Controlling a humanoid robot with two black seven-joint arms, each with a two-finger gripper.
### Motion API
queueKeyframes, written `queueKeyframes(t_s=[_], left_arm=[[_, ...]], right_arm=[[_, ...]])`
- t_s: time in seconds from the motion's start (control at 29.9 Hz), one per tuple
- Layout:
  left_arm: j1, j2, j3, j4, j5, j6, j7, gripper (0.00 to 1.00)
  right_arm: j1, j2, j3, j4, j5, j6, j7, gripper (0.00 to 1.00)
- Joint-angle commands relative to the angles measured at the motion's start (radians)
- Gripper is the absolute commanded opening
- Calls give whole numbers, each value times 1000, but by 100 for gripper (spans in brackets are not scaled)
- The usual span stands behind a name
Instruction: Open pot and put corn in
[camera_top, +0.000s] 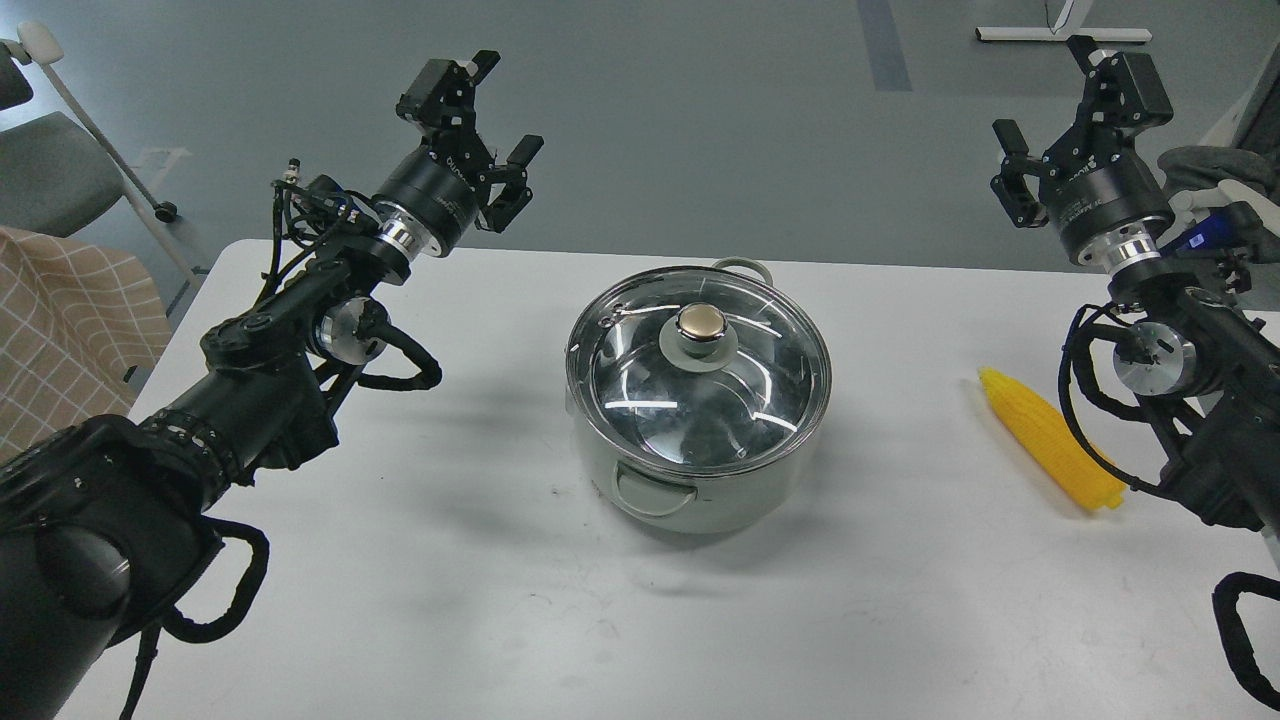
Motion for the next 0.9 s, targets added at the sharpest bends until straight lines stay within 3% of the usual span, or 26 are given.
queueKeyframes(t_s=[0.0,0.87], left_arm=[[2,-1,1,-3,-8,0,0,99],[-10,29,-34,-5,-125,3,0,99]], right_arm=[[-8,-3,0,2,1,0,0,100],[0,6,-2,-3,3,3,0,100]])
